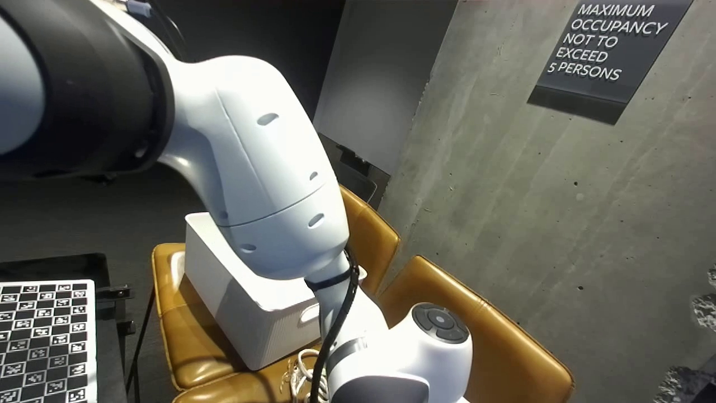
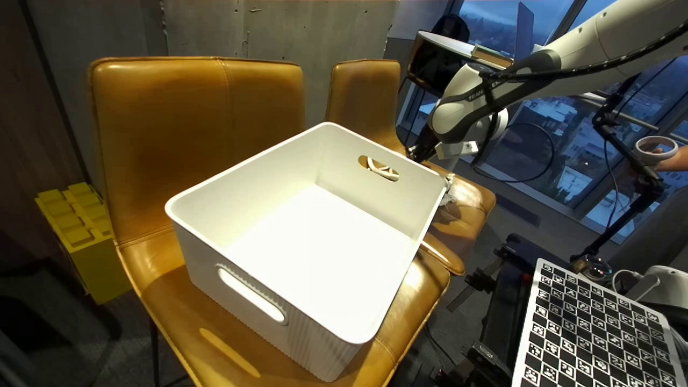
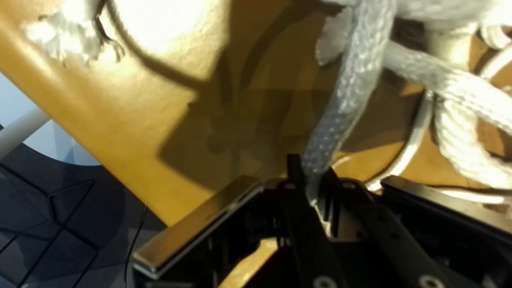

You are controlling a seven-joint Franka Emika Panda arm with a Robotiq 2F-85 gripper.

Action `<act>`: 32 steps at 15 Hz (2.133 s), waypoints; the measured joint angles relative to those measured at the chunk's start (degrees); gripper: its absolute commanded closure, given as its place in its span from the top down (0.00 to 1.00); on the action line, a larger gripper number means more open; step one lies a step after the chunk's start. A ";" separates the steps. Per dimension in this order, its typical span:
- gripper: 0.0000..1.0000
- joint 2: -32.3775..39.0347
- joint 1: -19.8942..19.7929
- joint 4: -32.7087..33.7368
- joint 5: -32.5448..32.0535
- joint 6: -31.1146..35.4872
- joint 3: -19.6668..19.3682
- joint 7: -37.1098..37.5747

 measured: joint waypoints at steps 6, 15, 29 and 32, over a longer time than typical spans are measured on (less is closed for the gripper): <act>0.03 -12.22 4.87 -4.61 -0.06 -0.06 -0.19 0.35; 0.03 -37.92 7.12 -19.76 -0.06 -0.93 3.62 -2.91; 0.03 -72.91 15.90 -57.03 1.79 -1.33 4.62 -3.66; 0.03 -75.11 19.60 -59.87 2.00 1.80 6.94 2.25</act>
